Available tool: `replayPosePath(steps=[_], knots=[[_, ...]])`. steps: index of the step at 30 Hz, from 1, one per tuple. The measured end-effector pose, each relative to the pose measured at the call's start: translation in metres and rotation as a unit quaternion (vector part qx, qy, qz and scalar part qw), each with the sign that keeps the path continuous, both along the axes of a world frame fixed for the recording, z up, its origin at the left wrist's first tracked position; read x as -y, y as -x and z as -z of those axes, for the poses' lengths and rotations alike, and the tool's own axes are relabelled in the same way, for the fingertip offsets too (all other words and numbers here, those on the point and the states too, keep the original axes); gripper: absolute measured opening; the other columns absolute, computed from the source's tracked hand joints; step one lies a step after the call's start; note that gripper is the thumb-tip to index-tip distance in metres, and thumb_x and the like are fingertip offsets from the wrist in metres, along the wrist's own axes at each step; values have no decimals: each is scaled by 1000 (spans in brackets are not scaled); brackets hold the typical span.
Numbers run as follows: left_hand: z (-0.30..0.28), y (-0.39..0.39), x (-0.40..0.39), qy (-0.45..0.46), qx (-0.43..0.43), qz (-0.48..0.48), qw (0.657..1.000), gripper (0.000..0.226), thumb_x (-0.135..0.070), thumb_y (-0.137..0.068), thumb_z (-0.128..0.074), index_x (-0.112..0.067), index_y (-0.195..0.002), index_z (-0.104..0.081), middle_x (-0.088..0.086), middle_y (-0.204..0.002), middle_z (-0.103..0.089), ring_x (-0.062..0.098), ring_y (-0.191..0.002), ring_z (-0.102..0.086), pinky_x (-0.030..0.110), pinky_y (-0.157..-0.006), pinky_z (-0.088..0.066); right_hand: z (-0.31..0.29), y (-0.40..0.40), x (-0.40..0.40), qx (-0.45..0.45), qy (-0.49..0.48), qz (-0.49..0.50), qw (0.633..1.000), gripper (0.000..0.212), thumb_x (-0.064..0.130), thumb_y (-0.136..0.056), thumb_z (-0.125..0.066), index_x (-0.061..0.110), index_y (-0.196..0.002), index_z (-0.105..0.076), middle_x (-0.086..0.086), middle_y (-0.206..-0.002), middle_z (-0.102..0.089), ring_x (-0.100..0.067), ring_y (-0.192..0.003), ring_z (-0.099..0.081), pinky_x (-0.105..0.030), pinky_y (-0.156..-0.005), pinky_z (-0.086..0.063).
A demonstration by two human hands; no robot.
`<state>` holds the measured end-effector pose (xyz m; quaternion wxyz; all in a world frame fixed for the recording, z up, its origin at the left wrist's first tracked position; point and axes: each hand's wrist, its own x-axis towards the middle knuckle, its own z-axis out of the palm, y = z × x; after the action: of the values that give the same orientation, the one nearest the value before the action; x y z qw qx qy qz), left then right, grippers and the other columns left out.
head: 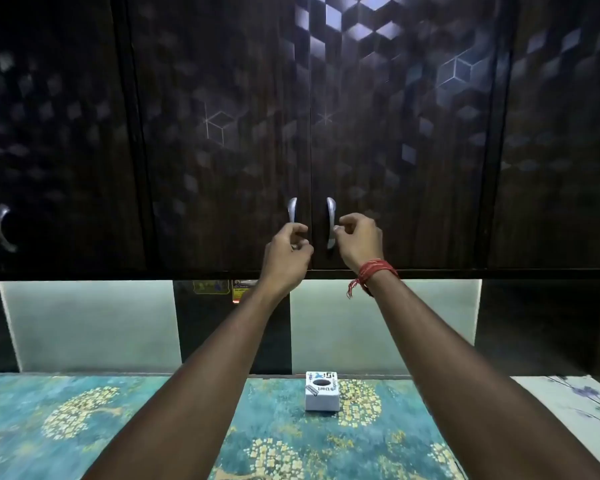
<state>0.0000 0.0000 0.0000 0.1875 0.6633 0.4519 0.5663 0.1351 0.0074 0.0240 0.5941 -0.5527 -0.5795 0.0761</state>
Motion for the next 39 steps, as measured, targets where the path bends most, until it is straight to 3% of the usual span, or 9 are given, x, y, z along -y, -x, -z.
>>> replayPosePath(steps=[3,6,9,17,23,28,31,34,39], knots=[[4,-9,-20,24,-18,-21,999,34,-12,-95,-58,-18,-128,-57,-5,-100,-61,2,-83,-58,25,-78,-51,1,0,-32,53,46,16,997,21,19,-92,-59,5,-104,-69,-13,-103,-70,-27,-93,-65,-30,-75,-50],[10,-15,-29,39,-26,-33,998,36,-12,-96,-56,-19,-131,-55,-6,-106,-58,5,-90,-57,21,-76,-44,6,4,-49,50,83,-21,995,21,21,-97,-53,6,-104,-66,-10,-96,-65,-23,-82,-57,-24,-60,-36],[11,-14,-24,50,-30,-33,998,41,-8,-95,-57,-19,-134,-52,-2,-113,-58,13,-105,-58,16,-73,-42,8,4,-51,43,86,-21,995,25,23,-99,-47,7,-102,-66,-12,-94,-65,-23,-81,-56,-27,-63,-36],[12,-2,32,51,-35,-3,998,54,0,-93,-53,-16,-144,-43,6,-139,-53,23,-125,-54,32,-95,-50,31,3,23,-30,6,22,999,26,20,-99,-44,9,-100,-68,-13,-94,-67,-27,-86,-64,-29,-67,-41],[25,-62,107,31,-73,204,976,67,18,-79,-35,-12,-135,-57,7,-131,-65,21,-126,-57,38,-111,-44,39,-55,142,-75,-54,107,990,30,19,-102,-38,8,-114,-64,-7,-111,-52,-8,-76,-54,-14,-67,-43],[28,-145,162,29,-111,308,944,74,19,-82,-32,-16,-146,-45,4,-151,-48,21,-134,-47,37,-113,-40,36,-122,217,-117,-63,155,979,37,25,-103,-35,9,-129,-56,-5,-120,-63,-19,-106,-58,-26,-85,-43],[27,-191,185,27,-158,342,926,78,17,-83,-35,-20,-152,-35,5,-159,-35,25,-143,-37,37,-115,-36,38,-163,246,-103,-85,168,977,33,24,-103,-35,10,-122,-58,-1,-113,-61,-17,-104,-55,-30,-92,-41],[27,-239,194,-4,-229,344,910,79,15,-84,-39,-18,-155,-27,7,-163,-25,24,-150,-23,34,-120,-23,40,-206,260,-131,-31,179,974,45,29,-102,-36,12,-143,-42,-8,-146,-49,-23,-134,-45,-38,-114,-33],[28,-309,192,-21,-284,325,902,86,13,-86,-41,-26,-158,-14,3,-168,-1,23,-155,-8,35,-121,-16,35,-280,273,-118,21,179,976,47,31,-103,-34,15,-147,-36,-7,-151,-43,-23,-139,-40,-35,-116,-29]])
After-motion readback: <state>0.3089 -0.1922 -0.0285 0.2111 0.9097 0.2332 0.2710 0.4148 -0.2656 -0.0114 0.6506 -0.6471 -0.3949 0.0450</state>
